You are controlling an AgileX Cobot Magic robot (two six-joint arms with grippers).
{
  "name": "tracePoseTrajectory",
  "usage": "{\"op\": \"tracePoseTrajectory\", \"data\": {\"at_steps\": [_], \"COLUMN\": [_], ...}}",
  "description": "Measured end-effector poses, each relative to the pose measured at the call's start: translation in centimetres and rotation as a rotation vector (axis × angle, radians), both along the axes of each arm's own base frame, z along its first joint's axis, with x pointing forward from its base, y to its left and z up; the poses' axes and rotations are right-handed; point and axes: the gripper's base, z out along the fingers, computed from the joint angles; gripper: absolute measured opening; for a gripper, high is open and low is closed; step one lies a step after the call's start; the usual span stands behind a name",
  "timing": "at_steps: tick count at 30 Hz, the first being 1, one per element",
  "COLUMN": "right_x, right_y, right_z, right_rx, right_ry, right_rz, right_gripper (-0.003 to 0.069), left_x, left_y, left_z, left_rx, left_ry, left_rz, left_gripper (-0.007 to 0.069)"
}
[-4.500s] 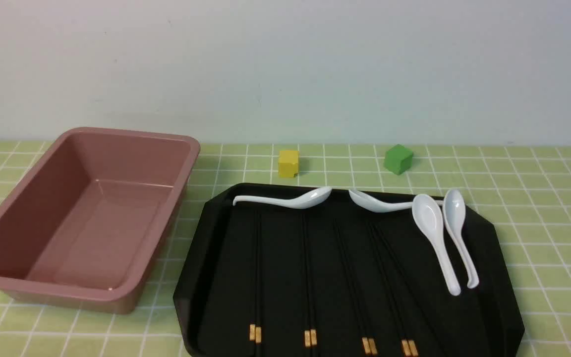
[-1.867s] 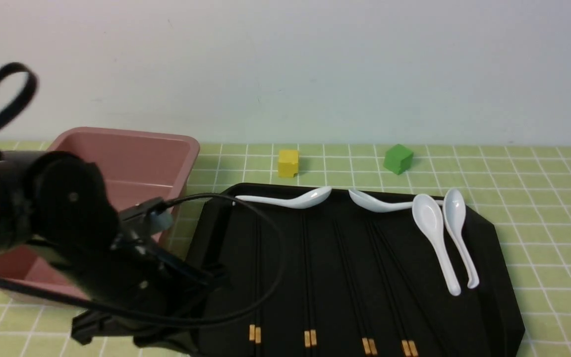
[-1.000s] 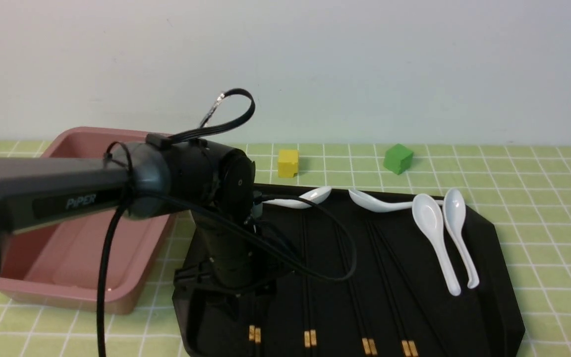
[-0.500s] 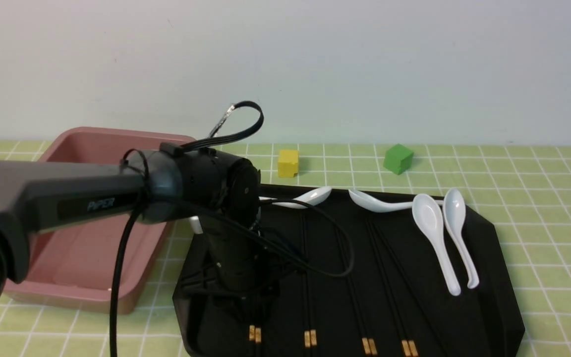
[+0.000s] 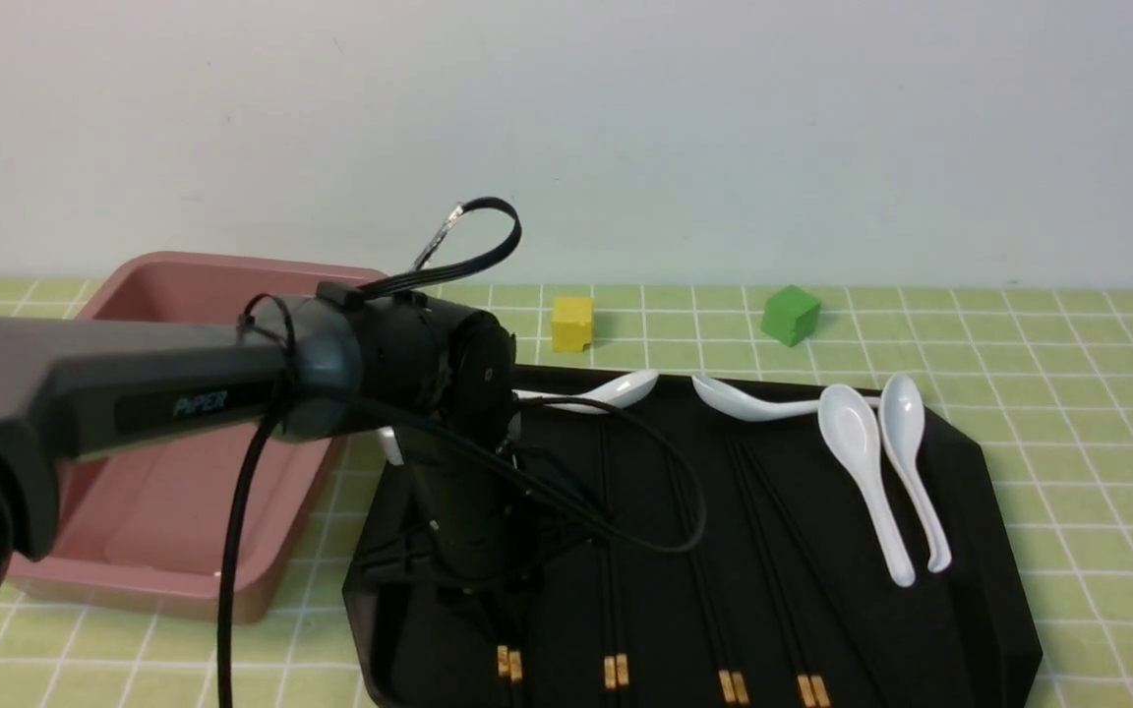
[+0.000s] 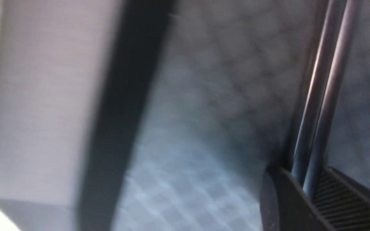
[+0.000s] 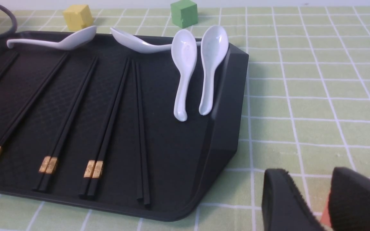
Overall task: On green tablecloth take chopsticks from black tray and put them in box.
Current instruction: 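Reach over to the black tray and grasp a pair of chopsticks with the left gripper, then place the chopsticks into the pink bin with the left gripper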
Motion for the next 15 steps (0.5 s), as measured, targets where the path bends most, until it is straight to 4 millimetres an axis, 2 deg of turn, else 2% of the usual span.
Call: {"op": "tracePoseTrajectory", "data": {"at_steps": [2,5,6,8,9,11,12,15], "right_x": [0.0,0.0,0.0,0.0,0.0,0.0,0.0,0.0], "right_y": [0.0,0.0,0.0,0.0,0.0,0.0,0.0,0.0], "right_z": [0.0,0.0,0.0,0.0,0.0,0.0,0.0,0.0], "right_rx": [0.0,0.0,0.0,0.0,0.0,0.0,0.0,0.0], "right_ry": [0.0,0.0,0.0,0.0,0.0,0.0,0.0,0.0], "right_rz": [0.0,0.0,0.0,0.0,0.0,0.0,0.0,0.0], "right_gripper": [0.024,0.024,0.024,0.024,0.024,0.024,0.024,0.024], "left_x": [-0.3,-1.2,-1.6,-2.0,-2.1,-2.1,-2.1,-1.2], "left_y": [-0.1,0.1,0.5,1.6,2.8,5.2,6.1,11.0], "left_z": [1.0,5.9,8.5,11.8,13.6,15.4,15.8,16.4], "left_rx": [-0.026,-0.089,-0.103,-0.096,-0.072,-0.009,0.016,0.138], "left_ry": [0.003,-0.055,-0.114,-0.189,-0.232,-0.28,-0.288,-0.27], "left_rz": [-0.009,-0.07,-0.094,-0.116,-0.119,-0.108,-0.1,-0.032], "left_gripper": [0.0118,0.0118,0.0118,0.0118,0.0118,0.0118,0.0118,0.0118]}}
